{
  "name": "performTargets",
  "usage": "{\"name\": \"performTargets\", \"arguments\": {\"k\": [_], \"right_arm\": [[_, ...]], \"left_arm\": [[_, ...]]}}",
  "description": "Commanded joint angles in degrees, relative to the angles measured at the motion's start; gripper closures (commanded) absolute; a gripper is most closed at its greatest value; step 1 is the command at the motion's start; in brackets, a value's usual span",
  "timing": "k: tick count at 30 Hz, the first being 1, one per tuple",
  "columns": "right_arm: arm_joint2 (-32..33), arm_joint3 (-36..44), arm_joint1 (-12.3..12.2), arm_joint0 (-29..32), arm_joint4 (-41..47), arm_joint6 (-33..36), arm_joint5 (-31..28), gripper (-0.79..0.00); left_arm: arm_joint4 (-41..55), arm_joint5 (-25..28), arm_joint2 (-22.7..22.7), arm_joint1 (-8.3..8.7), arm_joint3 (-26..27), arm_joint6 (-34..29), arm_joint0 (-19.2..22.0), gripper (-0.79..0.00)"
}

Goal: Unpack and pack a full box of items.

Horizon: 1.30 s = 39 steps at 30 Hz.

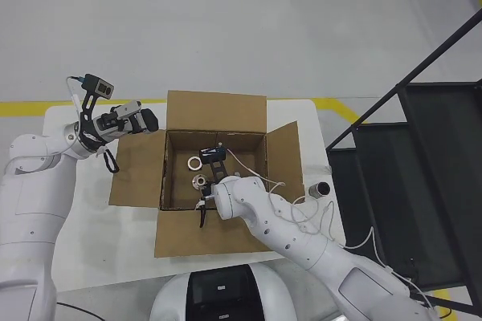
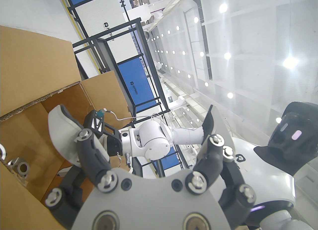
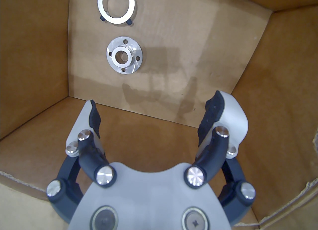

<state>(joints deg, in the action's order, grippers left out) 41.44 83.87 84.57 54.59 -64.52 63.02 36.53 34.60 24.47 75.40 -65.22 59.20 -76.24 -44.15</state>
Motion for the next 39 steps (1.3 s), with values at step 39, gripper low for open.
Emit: {"name": "performTargets", "arguments": {"k": [39], "right_arm": [[1.96, -2.33, 0.84, -1.56, 6.65, -5.81, -9.55, -0.785]], "left_arm": [[0.0, 0.0, 0.0, 0.0, 0.0, 0.0, 0.0, -0.785]]}}
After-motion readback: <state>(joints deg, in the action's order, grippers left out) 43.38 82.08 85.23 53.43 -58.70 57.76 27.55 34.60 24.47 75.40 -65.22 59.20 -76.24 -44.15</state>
